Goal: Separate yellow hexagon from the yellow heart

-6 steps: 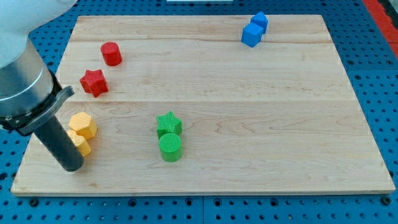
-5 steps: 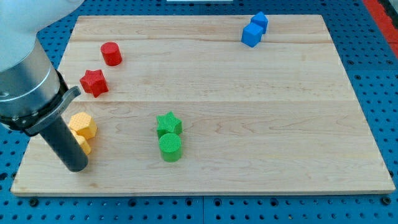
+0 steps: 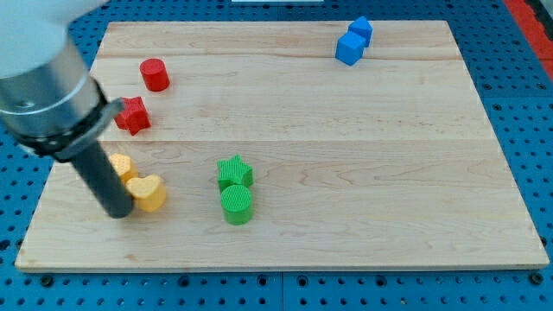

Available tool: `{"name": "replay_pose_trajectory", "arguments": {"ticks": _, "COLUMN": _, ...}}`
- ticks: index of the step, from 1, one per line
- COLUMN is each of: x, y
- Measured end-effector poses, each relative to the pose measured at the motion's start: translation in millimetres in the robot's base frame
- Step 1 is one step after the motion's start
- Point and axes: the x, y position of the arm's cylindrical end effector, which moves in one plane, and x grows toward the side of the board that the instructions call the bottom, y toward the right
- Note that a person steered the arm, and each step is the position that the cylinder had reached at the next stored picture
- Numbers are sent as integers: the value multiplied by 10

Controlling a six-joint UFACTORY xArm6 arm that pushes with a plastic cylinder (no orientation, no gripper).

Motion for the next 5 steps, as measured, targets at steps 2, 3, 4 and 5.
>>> {"name": "replay_pose_trajectory", "arguments": {"ticks": 2, "x": -18, "y": -176}}
{"name": "replay_pose_trajectory", "arguments": {"ticks": 3, "x": -159, "y": -291}}
{"name": "replay_pose_trajectory", "arguments": {"ticks": 4, "x": -254, "y": -291}}
{"name": "replay_pose_trajectory", "arguments": {"ticks": 5, "x": -209, "y": -548}}
